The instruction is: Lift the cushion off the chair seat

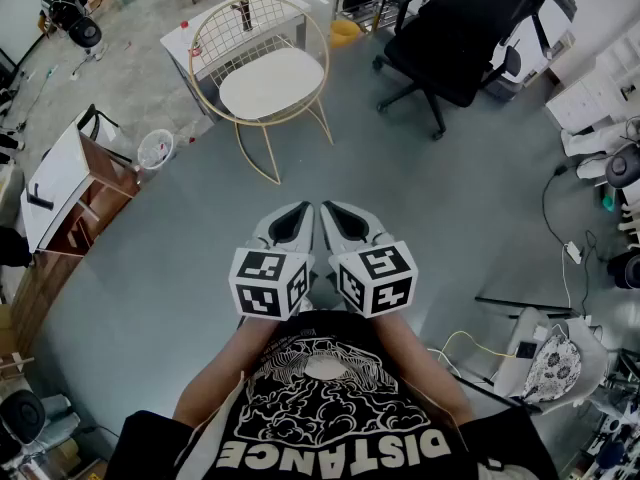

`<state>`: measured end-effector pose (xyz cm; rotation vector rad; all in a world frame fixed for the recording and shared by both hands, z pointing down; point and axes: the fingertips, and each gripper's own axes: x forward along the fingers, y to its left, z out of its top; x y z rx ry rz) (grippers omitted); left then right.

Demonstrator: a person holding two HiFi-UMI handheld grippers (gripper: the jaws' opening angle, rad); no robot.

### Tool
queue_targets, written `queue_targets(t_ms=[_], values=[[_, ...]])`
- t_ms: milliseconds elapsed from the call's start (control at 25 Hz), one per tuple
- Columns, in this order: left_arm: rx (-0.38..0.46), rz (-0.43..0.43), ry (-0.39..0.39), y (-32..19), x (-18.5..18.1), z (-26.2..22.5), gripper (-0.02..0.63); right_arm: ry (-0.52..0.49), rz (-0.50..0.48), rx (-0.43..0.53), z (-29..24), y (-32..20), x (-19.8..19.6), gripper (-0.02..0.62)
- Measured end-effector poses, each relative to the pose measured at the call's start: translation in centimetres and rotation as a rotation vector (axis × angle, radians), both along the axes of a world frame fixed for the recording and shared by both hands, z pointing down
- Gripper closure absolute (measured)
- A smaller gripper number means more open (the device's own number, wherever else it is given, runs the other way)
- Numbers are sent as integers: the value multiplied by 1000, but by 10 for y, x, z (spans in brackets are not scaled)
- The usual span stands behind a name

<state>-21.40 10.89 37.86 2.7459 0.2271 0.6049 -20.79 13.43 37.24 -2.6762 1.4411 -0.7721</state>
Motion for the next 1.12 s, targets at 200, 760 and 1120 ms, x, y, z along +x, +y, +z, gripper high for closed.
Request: queue_targets(t_ms=[200,760,1120], values=[[-12,4,-4,-2,0,3,615,-6,15,-20,5,-2,-1,595],[6,-11,-27,2,44,9,615,-27,-4,4,14,5,45,595],[48,-68,-43,14,106,-5,615,-16,-137,22,2,7,100,595]])
